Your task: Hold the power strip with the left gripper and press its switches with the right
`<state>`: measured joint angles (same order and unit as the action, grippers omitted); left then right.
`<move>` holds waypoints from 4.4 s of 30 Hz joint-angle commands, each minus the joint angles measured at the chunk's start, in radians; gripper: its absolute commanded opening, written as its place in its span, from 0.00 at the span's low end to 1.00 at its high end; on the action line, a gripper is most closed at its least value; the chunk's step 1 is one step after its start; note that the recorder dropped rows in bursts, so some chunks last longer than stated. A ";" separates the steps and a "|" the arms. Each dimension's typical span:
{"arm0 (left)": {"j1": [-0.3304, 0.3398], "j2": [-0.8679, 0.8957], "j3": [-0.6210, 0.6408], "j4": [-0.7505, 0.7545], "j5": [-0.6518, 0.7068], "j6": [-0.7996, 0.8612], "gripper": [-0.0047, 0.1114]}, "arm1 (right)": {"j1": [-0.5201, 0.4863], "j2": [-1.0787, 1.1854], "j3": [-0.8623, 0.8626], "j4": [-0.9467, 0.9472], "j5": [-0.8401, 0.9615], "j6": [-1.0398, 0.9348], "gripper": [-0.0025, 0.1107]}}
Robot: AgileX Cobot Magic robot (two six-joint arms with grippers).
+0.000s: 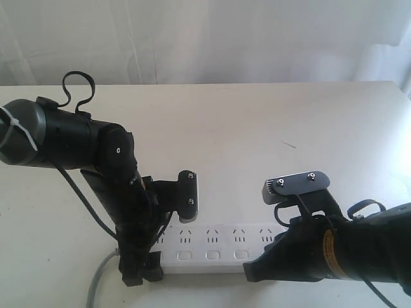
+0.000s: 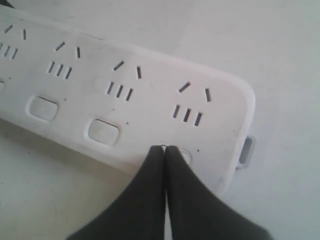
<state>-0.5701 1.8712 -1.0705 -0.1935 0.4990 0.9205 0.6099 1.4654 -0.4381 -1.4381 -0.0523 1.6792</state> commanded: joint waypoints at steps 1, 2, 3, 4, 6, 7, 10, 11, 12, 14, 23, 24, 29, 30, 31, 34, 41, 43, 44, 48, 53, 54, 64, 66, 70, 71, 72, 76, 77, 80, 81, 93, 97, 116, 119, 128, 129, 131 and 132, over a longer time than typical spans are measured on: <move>0.000 0.055 0.034 0.016 0.137 -0.002 0.04 | 0.000 0.009 -0.004 0.005 0.029 -0.008 0.02; 0.000 0.055 0.034 0.016 0.140 -0.002 0.04 | 0.000 0.014 -0.004 0.005 0.029 -0.008 0.02; 0.000 0.055 0.034 0.016 0.144 -0.002 0.04 | 0.000 0.024 -0.004 0.005 0.032 -0.008 0.02; 0.000 0.055 0.034 0.016 0.148 -0.002 0.04 | 0.000 0.033 -0.004 0.005 0.033 -0.008 0.02; 0.000 0.055 0.034 0.016 0.150 -0.002 0.04 | 0.000 0.066 -0.004 0.005 0.036 -0.008 0.02; 0.000 0.055 0.034 0.016 0.150 -0.002 0.04 | 0.000 0.082 -0.004 0.005 0.036 -0.008 0.02; 0.000 0.055 0.034 0.014 0.150 -0.004 0.04 | 0.000 0.140 -0.004 0.005 0.026 -0.008 0.02; 0.000 0.055 0.034 0.014 0.152 -0.004 0.04 | 0.000 0.155 -0.004 0.005 0.024 -0.008 0.02; 0.000 0.055 0.034 0.014 0.154 -0.004 0.04 | 0.000 0.168 -0.004 0.005 0.021 -0.008 0.02; 0.000 0.055 0.034 0.014 0.156 -0.004 0.04 | 0.000 0.182 -0.004 0.005 0.019 -0.016 0.02; 0.000 0.055 0.034 0.014 0.156 -0.004 0.04 | 0.000 0.174 -0.004 0.005 0.017 -0.024 0.02; 0.000 0.055 0.034 0.014 0.156 -0.004 0.04 | 0.000 0.168 -0.004 0.005 0.017 -0.024 0.02; 0.000 0.055 0.034 0.014 0.156 -0.004 0.04 | 0.000 0.079 -0.023 -0.002 0.018 -0.058 0.02; 0.000 0.055 0.034 0.014 0.156 -0.004 0.04 | 0.000 0.048 -0.031 -0.002 0.018 -0.061 0.02; 0.000 0.055 0.034 0.014 0.156 -0.004 0.04 | 0.000 0.014 -0.039 -0.002 0.016 -0.061 0.02; 0.000 0.055 0.034 0.010 0.159 -0.004 0.04 | 0.000 -0.085 -0.056 -0.002 0.012 -0.061 0.02; 0.000 0.055 0.034 0.007 0.146 -0.006 0.04 | 0.000 -0.285 -0.072 -0.002 0.084 -0.062 0.02; 0.000 0.055 0.034 -0.001 0.139 -0.006 0.12 | 0.000 -0.327 -0.072 -0.005 0.114 -0.063 0.02; 0.000 0.055 0.034 -0.003 0.138 -0.006 0.20 | 0.000 -0.343 -0.072 -0.009 0.120 -0.063 0.02; 0.000 0.055 0.034 -0.013 0.116 -0.008 0.75 | 0.000 -0.370 -0.072 -0.013 0.125 -0.063 0.02; 0.000 0.055 0.034 0.020 0.104 -0.043 0.94 | 0.000 -0.372 -0.072 -0.013 0.125 -0.063 0.02; 0.000 0.055 0.034 0.027 0.109 -0.045 0.94 | 0.000 -0.372 -0.072 -0.013 0.127 -0.063 0.02; 0.000 -0.101 -0.006 0.038 0.145 -0.056 0.94 | 0.000 -0.372 -0.072 -0.032 0.144 -0.063 0.02; 0.000 -0.149 -0.023 0.038 0.160 -0.063 0.94 | 0.000 -0.372 -0.072 -0.037 0.149 -0.063 0.02; 0.000 -0.244 -0.037 0.038 0.175 -0.113 0.94 | 0.000 -0.372 -0.072 -0.039 0.187 -0.063 0.02; 0.000 -0.265 -0.037 0.038 0.180 -0.123 0.94 | 0.000 -0.372 -0.072 -0.039 0.204 -0.063 0.02; 0.000 -0.289 -0.037 0.038 0.185 -0.138 0.94 | 0.000 -0.372 -0.072 -0.039 0.228 -0.063 0.02; 0.000 -0.378 -0.037 0.038 0.189 -0.188 0.94 | 0.000 -0.372 -0.072 -0.035 0.315 -0.061 0.02; 0.000 -0.398 -0.037 0.038 0.187 -0.193 0.94 | 0.000 -0.372 -0.072 -0.033 0.325 -0.061 0.02; 0.000 -0.451 -0.037 0.056 0.177 -0.244 0.89 | 0.000 -0.372 -0.072 -0.033 0.328 -0.061 0.02; 0.000 -0.462 -0.037 0.084 0.178 -0.268 0.85 | 0.000 -0.372 -0.072 -0.033 0.318 -0.059 0.02; 0.000 -0.600 -0.037 0.318 0.167 -0.542 0.04 | 0.000 -0.372 -0.072 -0.035 0.274 -0.060 0.02; 0.000 -0.698 -0.037 0.314 0.115 -0.589 0.04 | 0.007 -0.424 -0.072 -0.035 0.261 -0.060 0.02; -0.026 -1.163 0.381 0.031 -0.466 -0.569 0.04 | -0.349 -1.220 -0.072 -0.035 0.137 -0.060 0.02; -0.067 -1.184 0.422 0.031 -0.508 -0.583 0.04 | -0.351 -1.336 -0.072 -0.035 0.133 -0.060 0.02; -0.072 -1.184 0.490 0.031 -0.487 -0.598 0.04 | -0.351 -1.420 -0.072 -0.035 0.137 -0.060 0.02; -0.072 -1.184 0.495 0.031 -0.481 -0.599 0.04 | -0.351 -1.420 -0.072 -0.035 0.137 -0.060 0.02; -0.072 -1.184 0.506 0.031 -0.468 -0.603 0.04 | -0.351 -1.420 -0.072 -0.035 0.134 -0.060 0.02; -0.072 -1.184 0.512 0.031 -0.466 -0.603 0.04 | -0.351 -1.420 -0.072 -0.035 0.131 -0.060 0.02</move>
<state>-0.6364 0.6939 -0.5741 -0.1452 0.0154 0.3306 0.2621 0.0523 -0.5072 -1.4718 0.0867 1.6302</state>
